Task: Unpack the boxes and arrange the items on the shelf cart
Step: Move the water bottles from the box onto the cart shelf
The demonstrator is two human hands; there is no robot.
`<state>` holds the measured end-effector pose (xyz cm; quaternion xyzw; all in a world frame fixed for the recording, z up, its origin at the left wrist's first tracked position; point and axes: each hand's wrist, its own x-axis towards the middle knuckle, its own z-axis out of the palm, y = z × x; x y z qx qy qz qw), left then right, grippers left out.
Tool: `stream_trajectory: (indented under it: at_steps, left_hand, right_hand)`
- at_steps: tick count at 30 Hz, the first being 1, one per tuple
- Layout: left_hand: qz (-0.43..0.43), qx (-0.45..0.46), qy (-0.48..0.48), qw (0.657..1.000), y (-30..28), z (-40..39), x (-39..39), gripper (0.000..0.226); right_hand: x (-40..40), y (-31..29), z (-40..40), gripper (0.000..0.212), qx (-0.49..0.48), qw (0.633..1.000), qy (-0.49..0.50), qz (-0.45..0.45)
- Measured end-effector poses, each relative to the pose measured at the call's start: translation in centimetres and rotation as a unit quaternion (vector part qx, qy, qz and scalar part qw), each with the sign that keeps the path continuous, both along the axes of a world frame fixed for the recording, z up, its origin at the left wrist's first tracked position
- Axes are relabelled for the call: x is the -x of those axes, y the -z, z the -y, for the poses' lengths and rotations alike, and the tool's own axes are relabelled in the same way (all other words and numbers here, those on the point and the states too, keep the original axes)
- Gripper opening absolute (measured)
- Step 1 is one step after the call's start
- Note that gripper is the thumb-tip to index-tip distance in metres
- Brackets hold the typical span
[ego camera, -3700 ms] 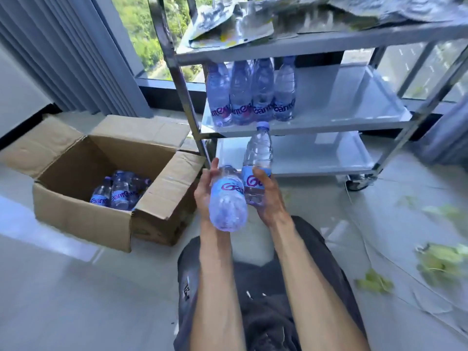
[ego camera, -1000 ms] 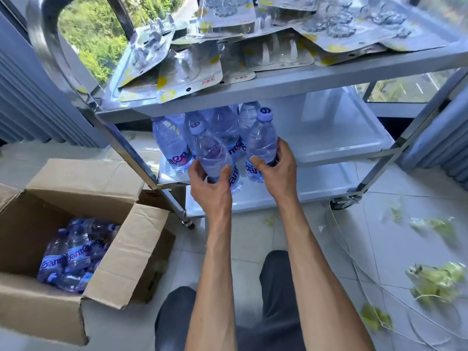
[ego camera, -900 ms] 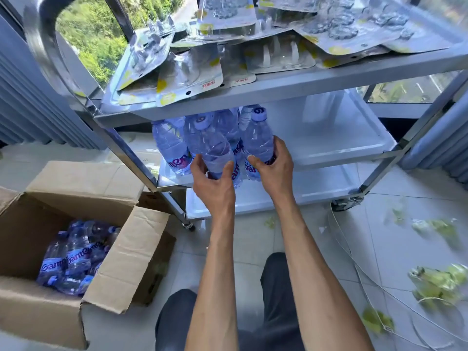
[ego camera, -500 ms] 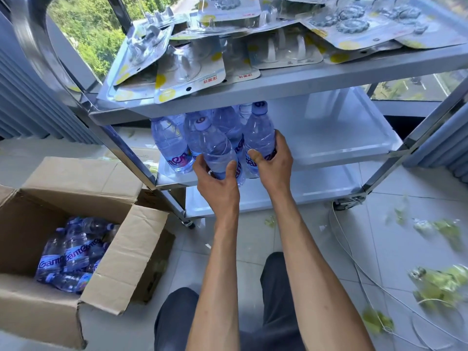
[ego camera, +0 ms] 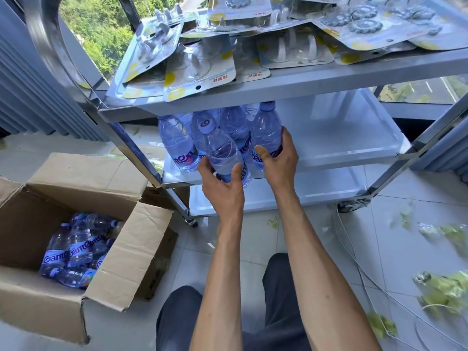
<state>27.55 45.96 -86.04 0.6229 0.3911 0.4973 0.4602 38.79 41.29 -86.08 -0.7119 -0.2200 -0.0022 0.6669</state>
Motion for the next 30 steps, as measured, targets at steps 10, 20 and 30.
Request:
stream_trajectory:
  at_steps: [10,20,30]
  left_hand:
    - [-0.007,-0.003,-0.006,1.0,0.1,0.3,-0.3,0.061]
    - [-0.001,0.004,-0.012,1.0,0.1,0.4,-0.4,0.062]
    - [-0.003,0.009,-0.004,1.0,0.2,0.0,-0.3,0.063]
  right_hand:
    - [-0.9,0.1,-1.3,0.05,-0.005,1.0,0.0,-0.002]
    - [-1.7,0.1,-0.7,0.068,0.031,0.997,-0.058,-0.027]
    - [-2.7,0.2,-1.0,0.072,-0.078,0.976,-0.102,-0.173]
